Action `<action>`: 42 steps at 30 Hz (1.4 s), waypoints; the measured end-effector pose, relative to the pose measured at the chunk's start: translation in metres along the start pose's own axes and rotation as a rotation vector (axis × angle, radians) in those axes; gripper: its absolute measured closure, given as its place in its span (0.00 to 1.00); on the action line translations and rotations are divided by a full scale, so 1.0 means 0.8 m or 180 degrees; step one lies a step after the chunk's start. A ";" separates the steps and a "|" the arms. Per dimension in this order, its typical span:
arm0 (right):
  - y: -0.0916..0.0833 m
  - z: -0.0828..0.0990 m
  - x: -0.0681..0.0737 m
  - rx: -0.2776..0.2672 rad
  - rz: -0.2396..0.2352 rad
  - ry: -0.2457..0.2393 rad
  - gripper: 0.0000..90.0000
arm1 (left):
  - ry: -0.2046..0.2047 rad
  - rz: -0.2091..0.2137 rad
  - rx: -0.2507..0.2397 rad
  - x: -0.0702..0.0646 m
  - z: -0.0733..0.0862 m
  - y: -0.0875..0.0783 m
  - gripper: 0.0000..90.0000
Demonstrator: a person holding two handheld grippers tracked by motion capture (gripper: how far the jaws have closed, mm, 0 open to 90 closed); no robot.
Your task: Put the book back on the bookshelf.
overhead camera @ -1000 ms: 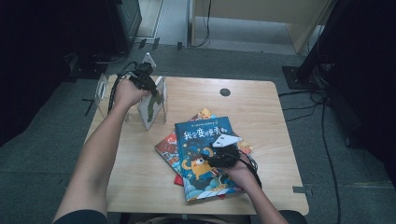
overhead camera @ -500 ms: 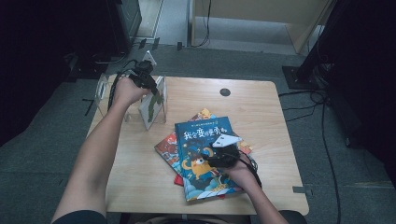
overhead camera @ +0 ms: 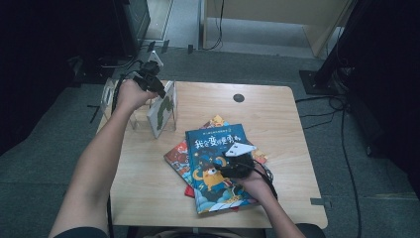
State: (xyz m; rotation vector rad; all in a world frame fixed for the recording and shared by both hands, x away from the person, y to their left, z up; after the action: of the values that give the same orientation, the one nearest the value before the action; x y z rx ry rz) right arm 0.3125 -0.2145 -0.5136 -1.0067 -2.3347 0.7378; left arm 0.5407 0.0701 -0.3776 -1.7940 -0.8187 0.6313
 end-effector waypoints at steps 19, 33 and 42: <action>0.000 0.000 0.000 0.0006 -0.0016 -0.0018 0.45 | 0.0117 0.0017 -0.0357 -0.017 0.016 -0.045 0.70; -0.006 -0.003 -0.010 0.0094 -0.0201 0.0061 0.47 | 0.0331 0.0088 -0.0645 -0.049 0.063 -0.058 0.66; -0.011 -0.007 -0.018 0.0019 -0.0207 0.0126 0.47 | 0.0373 0.0194 -0.0743 -0.074 0.089 -0.050 0.65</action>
State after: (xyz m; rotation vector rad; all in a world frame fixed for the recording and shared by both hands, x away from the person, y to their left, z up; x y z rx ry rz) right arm 0.3207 -0.2288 -0.5069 -0.9297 -2.3182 0.6931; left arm 0.4414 0.0754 -0.3617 -2.0540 -0.7857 0.4796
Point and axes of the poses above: each handheld gripper's, and its own axes: y roughly forward along the jaws, z roughly out of its underside, x roughly to its left, the point moved 3 cm from there along y, roughly forward along the jaws, and after that the axes turned 14 degrees about y, right-handed, at the moved point
